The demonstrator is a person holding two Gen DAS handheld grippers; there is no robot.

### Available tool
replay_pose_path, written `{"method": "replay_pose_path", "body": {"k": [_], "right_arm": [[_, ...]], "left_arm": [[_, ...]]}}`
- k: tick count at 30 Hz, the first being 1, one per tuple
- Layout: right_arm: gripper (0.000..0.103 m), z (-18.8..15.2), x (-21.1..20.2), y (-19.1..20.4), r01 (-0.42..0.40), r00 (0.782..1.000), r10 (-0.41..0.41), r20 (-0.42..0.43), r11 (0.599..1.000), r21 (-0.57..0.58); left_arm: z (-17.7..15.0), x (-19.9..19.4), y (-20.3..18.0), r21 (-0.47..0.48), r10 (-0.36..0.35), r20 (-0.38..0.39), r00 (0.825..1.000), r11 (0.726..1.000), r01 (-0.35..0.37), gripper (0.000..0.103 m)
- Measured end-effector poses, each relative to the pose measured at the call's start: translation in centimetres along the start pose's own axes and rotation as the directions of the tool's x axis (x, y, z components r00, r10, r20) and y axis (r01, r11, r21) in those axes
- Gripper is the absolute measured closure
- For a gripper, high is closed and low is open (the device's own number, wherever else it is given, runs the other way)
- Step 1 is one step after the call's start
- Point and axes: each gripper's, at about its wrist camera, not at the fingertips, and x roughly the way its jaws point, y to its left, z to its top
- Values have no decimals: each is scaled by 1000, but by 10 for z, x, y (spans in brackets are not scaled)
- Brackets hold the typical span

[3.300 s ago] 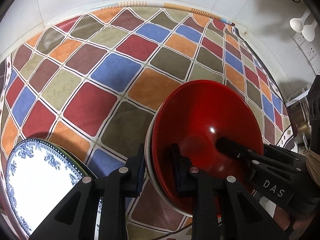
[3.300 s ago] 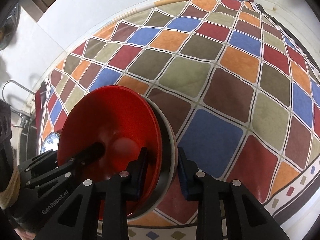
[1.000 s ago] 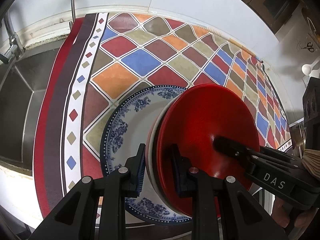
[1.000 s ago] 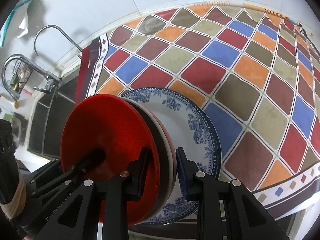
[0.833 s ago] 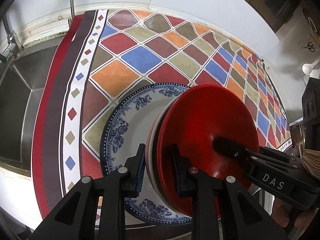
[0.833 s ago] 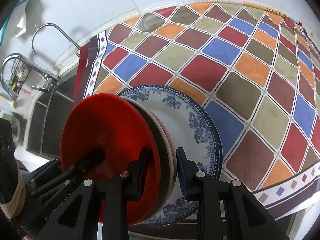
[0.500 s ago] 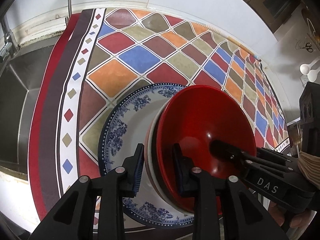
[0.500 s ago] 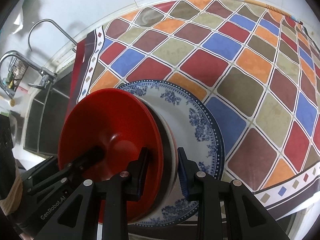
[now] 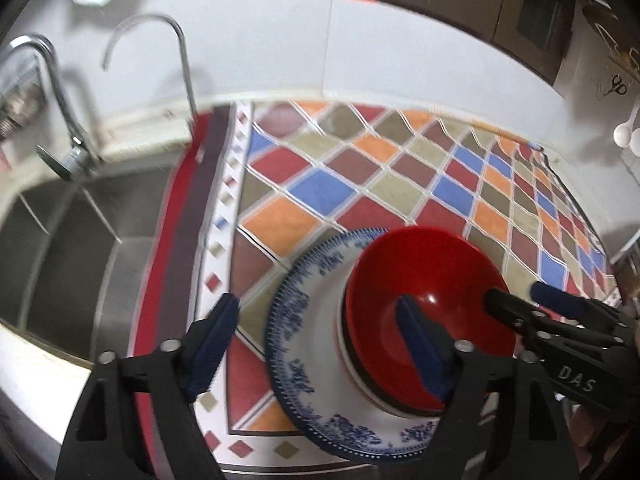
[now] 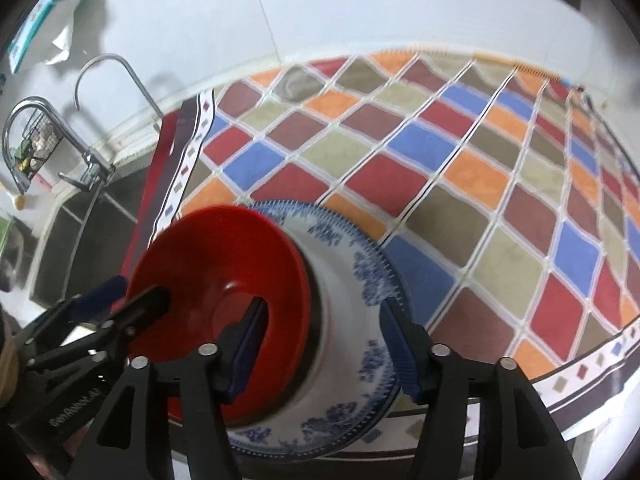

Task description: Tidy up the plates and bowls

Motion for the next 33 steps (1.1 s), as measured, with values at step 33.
{"method": "replay_pose_path", "body": {"k": [33], "right_arm": [[22, -138, -150, -72, 40, 910, 19, 415, 991, -132]], "left_arm": [[-137, -165, -80, -63, 162, 256, 953, 986, -151, 0]]}}
